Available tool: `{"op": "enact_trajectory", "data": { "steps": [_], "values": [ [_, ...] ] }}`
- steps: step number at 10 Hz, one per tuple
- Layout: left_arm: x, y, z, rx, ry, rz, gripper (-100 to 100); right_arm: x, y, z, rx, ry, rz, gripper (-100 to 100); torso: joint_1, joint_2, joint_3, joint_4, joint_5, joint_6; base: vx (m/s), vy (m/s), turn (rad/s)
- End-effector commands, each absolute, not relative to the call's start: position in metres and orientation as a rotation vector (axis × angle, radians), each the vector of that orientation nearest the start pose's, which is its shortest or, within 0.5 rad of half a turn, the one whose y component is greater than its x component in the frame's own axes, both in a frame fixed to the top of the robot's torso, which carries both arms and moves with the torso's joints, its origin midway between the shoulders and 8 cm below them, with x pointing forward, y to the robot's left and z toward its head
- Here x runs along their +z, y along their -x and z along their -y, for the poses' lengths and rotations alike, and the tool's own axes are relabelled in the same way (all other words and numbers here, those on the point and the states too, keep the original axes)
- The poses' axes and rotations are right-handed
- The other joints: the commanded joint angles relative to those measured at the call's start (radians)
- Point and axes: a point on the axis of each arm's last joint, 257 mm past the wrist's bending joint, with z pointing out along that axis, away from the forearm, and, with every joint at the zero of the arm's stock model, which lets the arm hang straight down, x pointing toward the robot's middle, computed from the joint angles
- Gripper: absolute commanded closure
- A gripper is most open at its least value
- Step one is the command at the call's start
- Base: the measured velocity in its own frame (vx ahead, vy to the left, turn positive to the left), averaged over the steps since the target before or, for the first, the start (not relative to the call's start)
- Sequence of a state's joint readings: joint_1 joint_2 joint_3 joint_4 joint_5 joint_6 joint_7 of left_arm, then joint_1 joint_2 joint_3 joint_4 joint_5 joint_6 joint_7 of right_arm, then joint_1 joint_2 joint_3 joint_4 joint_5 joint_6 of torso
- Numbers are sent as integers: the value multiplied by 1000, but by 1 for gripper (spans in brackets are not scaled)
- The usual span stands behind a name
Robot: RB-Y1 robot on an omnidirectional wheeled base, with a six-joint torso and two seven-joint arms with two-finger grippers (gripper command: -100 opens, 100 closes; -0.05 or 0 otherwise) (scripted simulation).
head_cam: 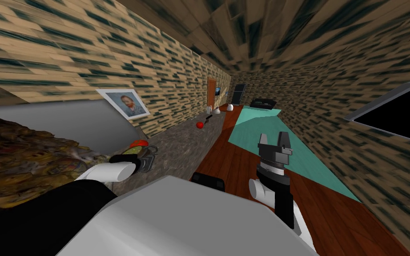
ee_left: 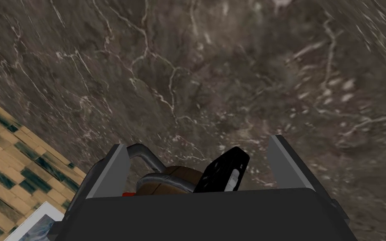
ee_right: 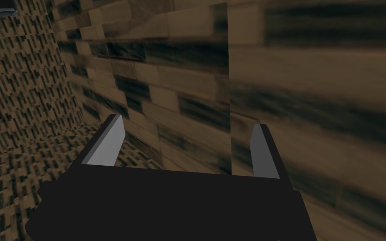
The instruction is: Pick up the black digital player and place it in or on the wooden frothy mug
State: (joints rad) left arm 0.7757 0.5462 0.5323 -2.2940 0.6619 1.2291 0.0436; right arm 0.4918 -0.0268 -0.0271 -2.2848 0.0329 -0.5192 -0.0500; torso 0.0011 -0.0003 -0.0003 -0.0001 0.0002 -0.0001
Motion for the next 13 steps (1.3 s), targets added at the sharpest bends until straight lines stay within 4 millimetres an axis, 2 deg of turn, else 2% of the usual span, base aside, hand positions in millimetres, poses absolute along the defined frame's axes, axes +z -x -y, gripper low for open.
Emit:
{"op": "enact_trajectory", "data": {
  "steps": [1,7,13],
  "values": [
    [-302,-177,-500,-210,2102,-1664,-100,33,-340,279,1313,-607,-618,0,0,0,0,0,0,0,5,31,-62],
    [-303,-147,-501,-107,2173,-1788,-100,33,-340,279,1313,-607,-618,0,1,1,0,0,0,0,0,35,-76],
    [-294,-118,-500,0,2220,-1945,-100,33,-340,279,1313,-607,-618,0,1,1,0,0,0,-1,-7,36,-74]
  ]
}}
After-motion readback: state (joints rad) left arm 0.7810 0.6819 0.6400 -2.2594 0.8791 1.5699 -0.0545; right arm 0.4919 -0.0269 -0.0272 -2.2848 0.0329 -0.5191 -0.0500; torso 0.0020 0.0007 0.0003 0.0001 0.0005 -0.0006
